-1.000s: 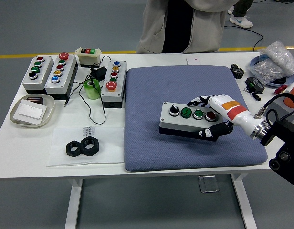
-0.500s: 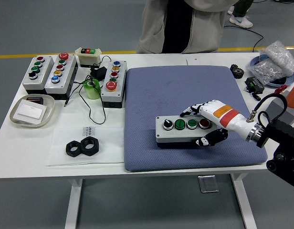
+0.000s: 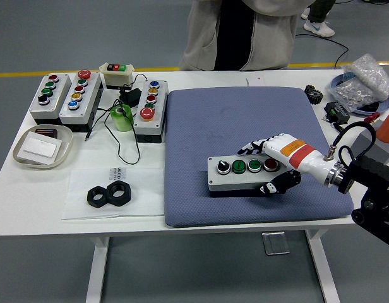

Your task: Pick up the button,place it on the desk,press the button,press the button

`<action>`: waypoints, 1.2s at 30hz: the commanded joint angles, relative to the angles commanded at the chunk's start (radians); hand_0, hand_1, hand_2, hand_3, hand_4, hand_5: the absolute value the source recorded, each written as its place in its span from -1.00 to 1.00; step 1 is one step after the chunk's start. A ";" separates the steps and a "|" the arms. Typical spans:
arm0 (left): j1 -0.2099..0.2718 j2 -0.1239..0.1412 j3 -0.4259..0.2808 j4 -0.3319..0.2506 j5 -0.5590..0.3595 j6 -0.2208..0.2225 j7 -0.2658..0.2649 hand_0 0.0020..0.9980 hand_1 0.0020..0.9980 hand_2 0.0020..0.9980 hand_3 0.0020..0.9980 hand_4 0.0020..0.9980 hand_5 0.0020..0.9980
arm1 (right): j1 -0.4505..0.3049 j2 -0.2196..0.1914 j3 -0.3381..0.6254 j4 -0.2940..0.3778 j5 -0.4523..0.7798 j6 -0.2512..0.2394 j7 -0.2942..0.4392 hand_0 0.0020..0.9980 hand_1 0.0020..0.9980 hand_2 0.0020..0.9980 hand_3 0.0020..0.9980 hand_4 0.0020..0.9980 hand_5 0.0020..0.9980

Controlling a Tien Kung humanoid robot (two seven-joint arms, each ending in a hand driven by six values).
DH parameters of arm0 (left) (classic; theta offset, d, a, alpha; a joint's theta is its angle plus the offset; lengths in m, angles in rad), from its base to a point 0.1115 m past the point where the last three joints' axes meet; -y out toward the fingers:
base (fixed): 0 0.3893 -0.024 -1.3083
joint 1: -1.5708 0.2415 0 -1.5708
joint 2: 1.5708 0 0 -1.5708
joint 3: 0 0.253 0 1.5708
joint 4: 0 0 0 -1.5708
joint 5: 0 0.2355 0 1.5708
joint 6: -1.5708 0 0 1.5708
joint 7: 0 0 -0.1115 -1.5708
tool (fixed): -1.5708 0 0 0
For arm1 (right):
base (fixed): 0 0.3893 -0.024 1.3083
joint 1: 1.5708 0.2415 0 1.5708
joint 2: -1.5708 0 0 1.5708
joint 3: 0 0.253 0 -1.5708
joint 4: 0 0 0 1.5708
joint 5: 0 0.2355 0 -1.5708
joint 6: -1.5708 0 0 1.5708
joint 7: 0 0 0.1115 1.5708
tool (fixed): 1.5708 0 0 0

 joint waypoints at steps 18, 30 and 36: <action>0.005 0.000 -0.009 0.000 0.013 0.000 0.004 0.53 0.66 0.72 0.65 0.25 1.00 | -0.012 -0.007 0.024 0.010 -0.022 0.029 -0.029 0.00 0.07 0.42 0.85 0.71 -0.92; 0.003 0.001 -0.002 0.000 0.004 -0.001 0.001 0.53 0.66 0.72 0.65 0.26 1.00 | -0.018 -0.016 0.045 0.027 -0.035 0.019 -0.038 0.36 0.39 0.71 0.92 0.74 -0.92; 0.001 0.001 0.002 0.000 -0.002 -0.001 0.000 0.53 0.66 0.72 0.65 0.25 1.00 | -0.017 -0.016 0.046 0.023 -0.038 0.030 -0.044 0.64 0.55 0.80 0.95 0.75 -0.91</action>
